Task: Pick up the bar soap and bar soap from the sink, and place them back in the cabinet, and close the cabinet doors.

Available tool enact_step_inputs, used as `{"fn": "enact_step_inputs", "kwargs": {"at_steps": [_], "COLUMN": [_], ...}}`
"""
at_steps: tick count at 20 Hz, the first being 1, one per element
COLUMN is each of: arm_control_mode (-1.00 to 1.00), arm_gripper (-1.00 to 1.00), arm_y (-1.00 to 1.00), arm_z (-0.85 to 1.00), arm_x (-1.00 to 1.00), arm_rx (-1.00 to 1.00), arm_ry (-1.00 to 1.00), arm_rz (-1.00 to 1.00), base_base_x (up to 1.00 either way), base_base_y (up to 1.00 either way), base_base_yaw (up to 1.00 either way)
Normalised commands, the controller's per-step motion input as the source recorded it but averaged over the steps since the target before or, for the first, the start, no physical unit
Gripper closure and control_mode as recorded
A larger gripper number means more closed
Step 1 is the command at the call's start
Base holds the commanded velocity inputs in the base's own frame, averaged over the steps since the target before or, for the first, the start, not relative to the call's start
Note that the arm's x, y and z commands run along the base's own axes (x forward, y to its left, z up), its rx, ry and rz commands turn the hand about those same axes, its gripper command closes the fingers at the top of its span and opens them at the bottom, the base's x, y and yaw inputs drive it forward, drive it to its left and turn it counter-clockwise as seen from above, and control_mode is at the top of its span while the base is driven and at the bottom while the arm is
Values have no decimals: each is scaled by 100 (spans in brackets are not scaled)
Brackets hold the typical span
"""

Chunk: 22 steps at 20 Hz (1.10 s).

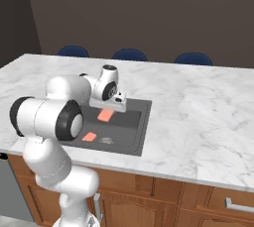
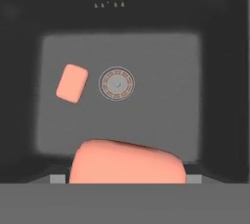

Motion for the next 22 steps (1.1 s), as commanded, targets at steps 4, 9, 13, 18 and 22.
{"fn": "enact_step_inputs", "kwargs": {"at_steps": [4,9,13,18,22], "arm_control_mode": [-100,-100,-100,-100,-100], "arm_gripper": [100,100,100,100,100], "arm_y": [0,0,0,0,0], "arm_z": [47,41,46,45,53], "arm_x": [-39,-39,-34,-34,-23], "arm_rx": [0,0,0,-2,-1], "arm_ry": [0,0,0,0,-1], "arm_rz": [0,0,0,0,0], "base_base_x": [0,0,0,0,0], "base_base_y": [0,0,0,0,0], "base_base_yaw": [0,0,0,0,0]}}
